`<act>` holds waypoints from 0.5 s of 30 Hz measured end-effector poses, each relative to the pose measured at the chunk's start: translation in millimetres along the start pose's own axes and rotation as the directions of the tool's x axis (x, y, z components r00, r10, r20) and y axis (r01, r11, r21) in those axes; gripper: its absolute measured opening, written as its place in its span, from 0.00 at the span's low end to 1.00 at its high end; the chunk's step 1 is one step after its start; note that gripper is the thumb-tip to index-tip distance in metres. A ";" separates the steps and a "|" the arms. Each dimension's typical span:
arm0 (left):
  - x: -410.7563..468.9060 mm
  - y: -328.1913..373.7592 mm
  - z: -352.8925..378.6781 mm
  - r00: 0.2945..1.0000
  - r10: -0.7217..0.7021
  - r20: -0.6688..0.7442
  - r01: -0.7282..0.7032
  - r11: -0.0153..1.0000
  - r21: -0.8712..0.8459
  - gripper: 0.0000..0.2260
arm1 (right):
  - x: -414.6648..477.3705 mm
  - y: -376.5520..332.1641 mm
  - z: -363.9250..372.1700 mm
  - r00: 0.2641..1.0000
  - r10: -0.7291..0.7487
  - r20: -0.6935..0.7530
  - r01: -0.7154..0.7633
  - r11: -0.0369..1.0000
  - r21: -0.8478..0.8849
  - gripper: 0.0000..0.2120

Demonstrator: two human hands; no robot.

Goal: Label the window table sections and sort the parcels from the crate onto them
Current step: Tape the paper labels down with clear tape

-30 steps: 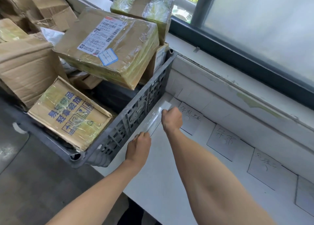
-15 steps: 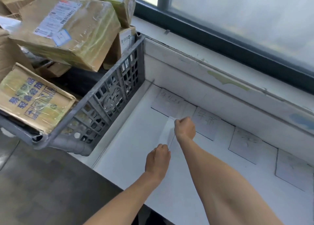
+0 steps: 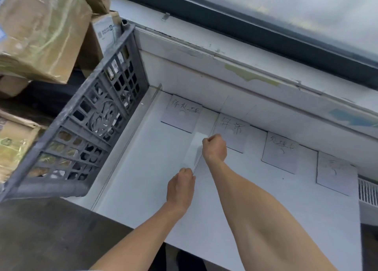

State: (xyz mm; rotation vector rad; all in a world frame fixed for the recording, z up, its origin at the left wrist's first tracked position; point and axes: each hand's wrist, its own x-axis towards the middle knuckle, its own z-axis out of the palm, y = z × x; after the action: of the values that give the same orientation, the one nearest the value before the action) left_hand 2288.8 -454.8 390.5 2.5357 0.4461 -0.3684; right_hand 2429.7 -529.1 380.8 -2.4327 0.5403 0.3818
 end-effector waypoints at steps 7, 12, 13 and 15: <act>4.2 -3.0 9.6 1.000 -0.026 0.008 0.026 0.999 -0.023 0.08 | 2.8 2.0 6.6 1.000 -0.009 -0.002 0.009 1.000 0.000 0.06; 7.5 -5.7 14.7 1.000 -0.032 0.001 0.032 0.999 -0.033 0.08 | 3.9 4.6 8.3 1.000 -0.003 -0.014 0.003 1.000 -0.002 0.06; 8.4 -5.4 15.2 0.999 -0.035 0.000 0.035 0.999 -0.036 0.08 | 4.7 4.4 7.7 1.000 -0.001 -0.015 0.001 1.000 -0.004 0.06; 10.4 -4.0 16.1 0.999 -0.037 -0.002 0.037 0.999 -0.038 0.07 | 7.4 3.8 6.5 1.000 -0.002 -0.015 0.002 1.000 -0.009 0.06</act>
State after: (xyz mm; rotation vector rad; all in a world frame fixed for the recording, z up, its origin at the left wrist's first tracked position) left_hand 2294.0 -457.9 371.9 2.4948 0.4965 -0.3673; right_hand 2433.5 -530.0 371.0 -2.4466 0.5441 0.3659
